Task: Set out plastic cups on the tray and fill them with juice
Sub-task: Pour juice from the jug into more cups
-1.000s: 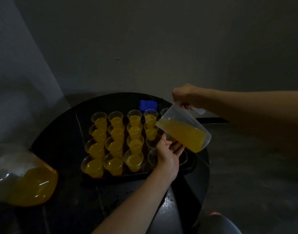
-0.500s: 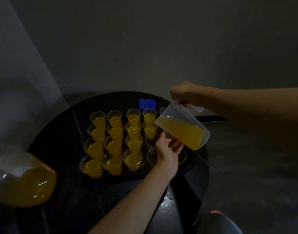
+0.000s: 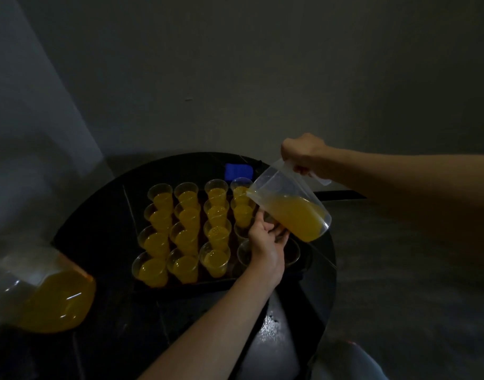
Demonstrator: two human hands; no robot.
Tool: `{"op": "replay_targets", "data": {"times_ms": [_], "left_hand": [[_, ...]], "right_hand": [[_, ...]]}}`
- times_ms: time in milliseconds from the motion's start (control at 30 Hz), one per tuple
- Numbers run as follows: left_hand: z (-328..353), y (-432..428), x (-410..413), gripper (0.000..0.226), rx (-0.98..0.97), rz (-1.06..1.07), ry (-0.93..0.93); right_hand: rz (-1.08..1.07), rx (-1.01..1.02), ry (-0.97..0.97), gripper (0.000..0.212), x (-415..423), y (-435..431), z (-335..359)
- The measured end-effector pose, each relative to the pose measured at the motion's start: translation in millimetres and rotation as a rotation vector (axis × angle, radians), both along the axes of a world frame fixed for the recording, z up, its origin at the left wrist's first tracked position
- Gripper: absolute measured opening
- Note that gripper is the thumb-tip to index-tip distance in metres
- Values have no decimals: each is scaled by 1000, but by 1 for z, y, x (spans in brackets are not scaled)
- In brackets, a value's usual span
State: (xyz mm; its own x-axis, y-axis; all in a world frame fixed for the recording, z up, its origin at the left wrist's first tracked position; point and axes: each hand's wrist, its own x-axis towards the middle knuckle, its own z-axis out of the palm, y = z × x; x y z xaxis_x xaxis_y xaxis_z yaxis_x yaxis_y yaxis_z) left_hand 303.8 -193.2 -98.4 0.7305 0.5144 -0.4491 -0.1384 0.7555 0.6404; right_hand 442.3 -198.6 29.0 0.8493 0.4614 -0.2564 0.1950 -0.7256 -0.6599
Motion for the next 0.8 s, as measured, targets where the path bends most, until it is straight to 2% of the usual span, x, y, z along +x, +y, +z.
{"op": "replay_targets", "data": {"times_ms": [300,800], "left_hand": [[4,-19,-18,49,21,25,-8],[5,-50,-41,51,-71,45,-41]], "right_hand": [[-17,79,-39,21,-16,-24,3],[16,-26,18,20,-40,-42,8]]}}
